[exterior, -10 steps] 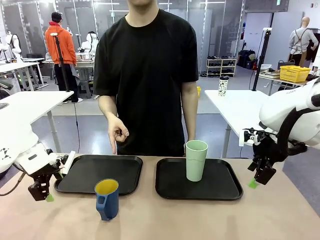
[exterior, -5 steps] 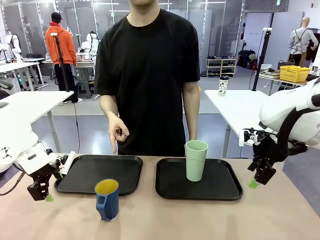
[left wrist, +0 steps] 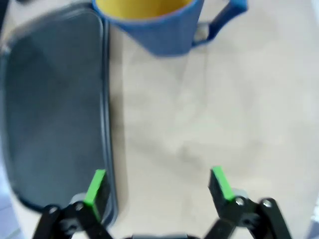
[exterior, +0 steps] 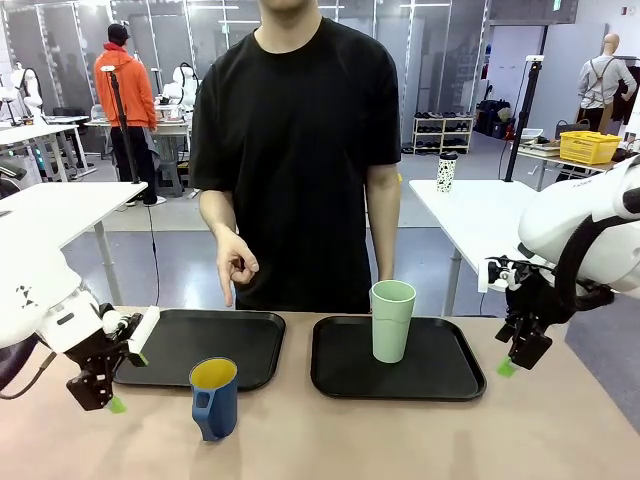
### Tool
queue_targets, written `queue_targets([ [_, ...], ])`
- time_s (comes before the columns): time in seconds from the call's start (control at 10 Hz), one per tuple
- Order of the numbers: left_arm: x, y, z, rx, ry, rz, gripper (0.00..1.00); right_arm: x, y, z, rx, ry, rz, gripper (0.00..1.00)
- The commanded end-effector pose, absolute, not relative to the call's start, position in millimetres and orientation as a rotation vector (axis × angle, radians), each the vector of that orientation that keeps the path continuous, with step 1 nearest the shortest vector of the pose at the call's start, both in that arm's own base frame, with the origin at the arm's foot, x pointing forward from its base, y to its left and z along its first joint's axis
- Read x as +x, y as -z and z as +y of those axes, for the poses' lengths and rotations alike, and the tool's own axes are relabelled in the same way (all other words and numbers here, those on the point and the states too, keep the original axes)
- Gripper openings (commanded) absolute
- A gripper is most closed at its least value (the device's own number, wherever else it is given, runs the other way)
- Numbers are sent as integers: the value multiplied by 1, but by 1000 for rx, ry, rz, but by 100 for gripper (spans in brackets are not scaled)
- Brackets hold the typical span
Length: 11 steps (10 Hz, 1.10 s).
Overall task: Sort and store the cups by type.
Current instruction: Pick up the Handle plastic cup and place it into the empty Flat Tray.
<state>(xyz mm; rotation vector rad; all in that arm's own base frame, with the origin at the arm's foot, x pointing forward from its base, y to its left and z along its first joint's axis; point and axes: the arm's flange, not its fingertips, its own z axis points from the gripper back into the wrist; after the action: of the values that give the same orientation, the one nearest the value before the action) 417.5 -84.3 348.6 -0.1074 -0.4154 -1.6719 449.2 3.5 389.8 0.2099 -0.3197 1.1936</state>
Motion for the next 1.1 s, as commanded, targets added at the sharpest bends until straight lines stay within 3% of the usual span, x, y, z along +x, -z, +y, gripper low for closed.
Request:
queue_targets([
  [0.0, 419, -332, -63, -272, 1703, -538, 100, 450, -388, 4, 212, -1192, -328, 100],
  [0.5, 438, -296, -40, -668, 1633, -968, 100, 450, -388, 4, 212, -1192, -328, 100],
  [0.8, 442, -279, -46, -881, 1567, -1119, 100, 450, -388, 4, 212, -1192, -328, 100],
  [1.0, 443, -270, -52, -927, 1528, -1107, 100, 450, -388, 4, 212, -1192, -328, 100],
])
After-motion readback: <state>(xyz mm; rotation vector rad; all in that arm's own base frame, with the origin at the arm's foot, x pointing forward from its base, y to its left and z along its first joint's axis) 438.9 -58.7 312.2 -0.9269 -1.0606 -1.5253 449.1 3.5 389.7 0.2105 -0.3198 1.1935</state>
